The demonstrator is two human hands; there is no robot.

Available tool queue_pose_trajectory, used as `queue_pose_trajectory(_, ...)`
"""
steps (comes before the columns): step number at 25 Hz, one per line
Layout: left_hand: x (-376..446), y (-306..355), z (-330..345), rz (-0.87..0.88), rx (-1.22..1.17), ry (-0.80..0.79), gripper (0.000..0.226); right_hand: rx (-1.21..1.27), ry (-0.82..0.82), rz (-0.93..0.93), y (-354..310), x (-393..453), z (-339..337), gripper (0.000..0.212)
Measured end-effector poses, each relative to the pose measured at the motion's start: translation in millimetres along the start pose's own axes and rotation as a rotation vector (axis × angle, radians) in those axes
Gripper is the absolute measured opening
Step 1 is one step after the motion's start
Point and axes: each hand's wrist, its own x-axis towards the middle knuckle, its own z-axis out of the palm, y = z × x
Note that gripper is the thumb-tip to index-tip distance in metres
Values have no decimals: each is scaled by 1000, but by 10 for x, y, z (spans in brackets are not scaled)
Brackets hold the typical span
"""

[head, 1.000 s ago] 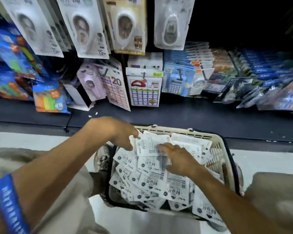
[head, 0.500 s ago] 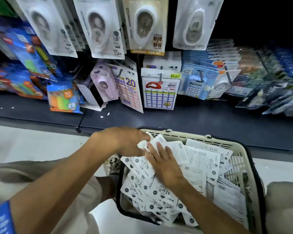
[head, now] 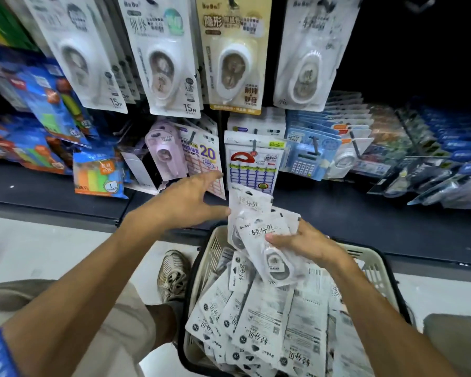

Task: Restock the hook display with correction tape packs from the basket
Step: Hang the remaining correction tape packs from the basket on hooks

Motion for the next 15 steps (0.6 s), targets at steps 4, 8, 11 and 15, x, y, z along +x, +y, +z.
queue_pose_trajectory(4, -50, 235, 55, 61, -664, -43, 73, 516, -95, -141, -490, -384, -292, 70)
queue_pose_trajectory(8, -171, 561, 256, 94, -1128, -149, 30, 822, -27, -138, -876, -616, -240, 48)
queue_pose_trajectory(11, -255, 730, 374, -31, -1278, -134, 22, 915, 26, -14, -985, -695, -63, 49)
queue_pose_trajectory(15, -243, 835, 150, -130, -1336, 56, 24, 816, 130, -141, -1129, -836, -23, 67)
